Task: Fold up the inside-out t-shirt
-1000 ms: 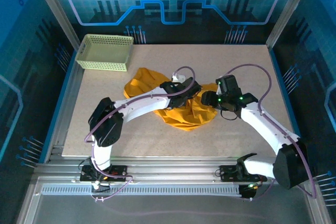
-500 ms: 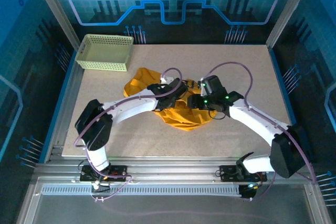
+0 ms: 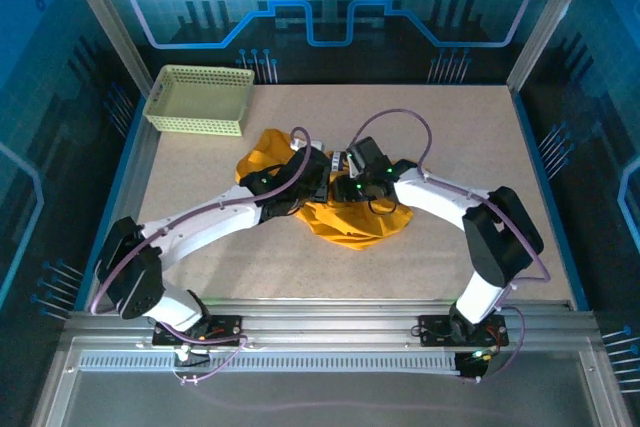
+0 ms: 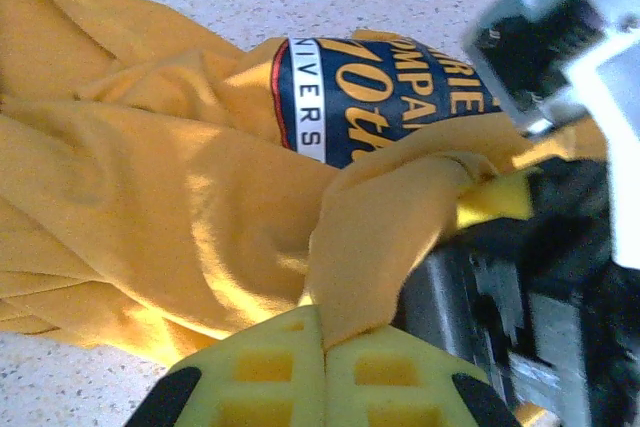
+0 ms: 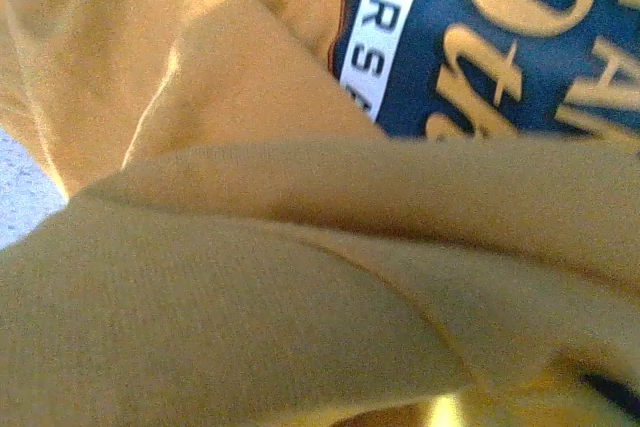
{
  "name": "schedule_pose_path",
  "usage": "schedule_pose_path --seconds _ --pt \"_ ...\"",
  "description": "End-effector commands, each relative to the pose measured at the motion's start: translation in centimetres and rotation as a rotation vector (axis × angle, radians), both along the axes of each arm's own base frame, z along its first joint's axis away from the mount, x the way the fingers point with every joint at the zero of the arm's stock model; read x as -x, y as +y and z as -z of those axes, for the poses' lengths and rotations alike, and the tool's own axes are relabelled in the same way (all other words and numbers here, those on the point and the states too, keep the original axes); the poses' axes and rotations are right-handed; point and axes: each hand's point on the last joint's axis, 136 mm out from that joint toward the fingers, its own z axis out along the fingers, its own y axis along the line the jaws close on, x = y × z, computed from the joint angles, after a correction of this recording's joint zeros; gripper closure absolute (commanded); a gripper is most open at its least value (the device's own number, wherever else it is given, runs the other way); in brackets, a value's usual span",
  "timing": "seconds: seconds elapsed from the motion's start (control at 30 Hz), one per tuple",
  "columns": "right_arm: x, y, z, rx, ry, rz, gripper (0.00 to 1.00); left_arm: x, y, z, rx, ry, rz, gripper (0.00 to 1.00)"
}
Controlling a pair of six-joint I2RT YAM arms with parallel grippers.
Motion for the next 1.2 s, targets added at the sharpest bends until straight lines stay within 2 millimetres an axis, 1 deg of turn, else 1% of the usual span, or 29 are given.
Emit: schedule_pose_path --seconds 0.0,0.07,0.13,0.23,0.4,0.43,0.5,0.57,0.6,0.63,0.67,0.7,0.73,0.77,0.8,0.83,0.9,0.93,1.0,1.03,1.1,1.17 --pt "-1.4 0.0 -2.3 0.022 -0.099 0.005 0.74 -0.1 0.3 -0.9 0.038 -0.020 0.024 1.00" --pt "-0.8 -0.6 -3.6 0.029 -0.127 -0.004 0.90 -0.3 1.0 -0.9 0.047 -0.014 0.011 1.00" --pt "0.2 -1.5 -4.6 0.040 -0.139 -0.014 1.00 -0.4 1.6 -1.0 0.061 -0.019 0.006 1.00" --pt "2.9 -2.6 -6.2 0.033 -0.134 -0.069 1.00 -0.5 2.2 -1.5 0.069 -0.047 0.018 1.00" --pt "8.2 -3.5 -9.5 -0.064 -0.128 -0.189 1.00 -0.2 1.9 -3.0 0.096 -0.117 0.081 1.00" --pt "9.2 -3.5 -9.9 -0.087 -0.118 -0.211 1.00 -0.3 1.8 -2.9 0.098 -0.122 0.085 0.99" --pt "10.0 -3.4 -10.1 -0.128 -0.103 -0.217 1.00 -1.0 2.1 -2.0 0.089 -0.090 0.063 0.99" --pt "9.5 -3.4 -9.2 -0.160 -0.075 -0.199 1.00 -2.1 2.3 0.0 0.077 -0.015 0.033 1.00" --pt "8.7 -3.6 -8.4 -0.165 -0.056 -0.176 1.00 -2.8 2.4 1.1 0.076 0.023 0.019 1.00" --pt "7.6 -4.0 -7.4 -0.156 -0.034 -0.141 1.00 -3.3 2.6 2.6 0.066 0.071 -0.001 1.00" --pt "6.5 -4.4 -6.4 -0.149 -0.011 -0.102 1.00 -3.9 2.8 3.5 0.052 0.108 -0.021 1.00" --pt "5.1 -5.0 -5.2 -0.144 0.022 -0.057 1.00 -4.4 3.0 5.0 0.025 0.162 -0.036 1.00" --pt "3.7 -5.4 -4.5 -0.147 0.037 -0.021 1.00 -4.8 3.0 6.1 0.004 0.209 -0.040 1.00" --pt "2.6 -5.8 -3.7 -0.142 0.053 0.006 1.00 -5.1 2.9 6.9 -0.014 0.239 -0.038 1.00" --pt "1.4 -6.0 -2.7 -0.128 0.065 0.025 1.00 -5.2 2.7 7.7 -0.035 0.268 -0.033 0.96" --pt "0.3 -6.1 -1.8 -0.112 0.073 0.039 1.00 -5.3 2.6 8.6 -0.055 0.301 -0.031 0.96" --pt "-1.4 -6.8 -0.4 -0.054 0.093 0.079 0.91 -5.2 2.2 9.4 -0.055 0.331 -0.011 0.96" --pt "-2.1 -7.3 0.3 -0.024 0.107 0.098 0.83 -5.1 1.9 9.5 -0.043 0.331 -0.002 0.96" --pt "-2.9 -8.6 0.6 0.056 0.101 0.145 0.71 -5.0 1.6 9.3 -0.019 0.325 0.006 0.94" --pt "-3.0 -9.0 0.1 0.080 0.079 0.152 0.67 -4.9 1.5 9.2 -0.010 0.321 0.010 0.94" --pt "-2.8 -9.4 -1.2 0.111 0.028 0.154 0.61 -4.9 1.3 8.9 0.006 0.309 0.015 0.94" --pt "-2.2 -9.2 -2.9 0.137 -0.016 0.138 0.60 -5.0 1.2 8.6 0.023 0.294 0.020 0.94"
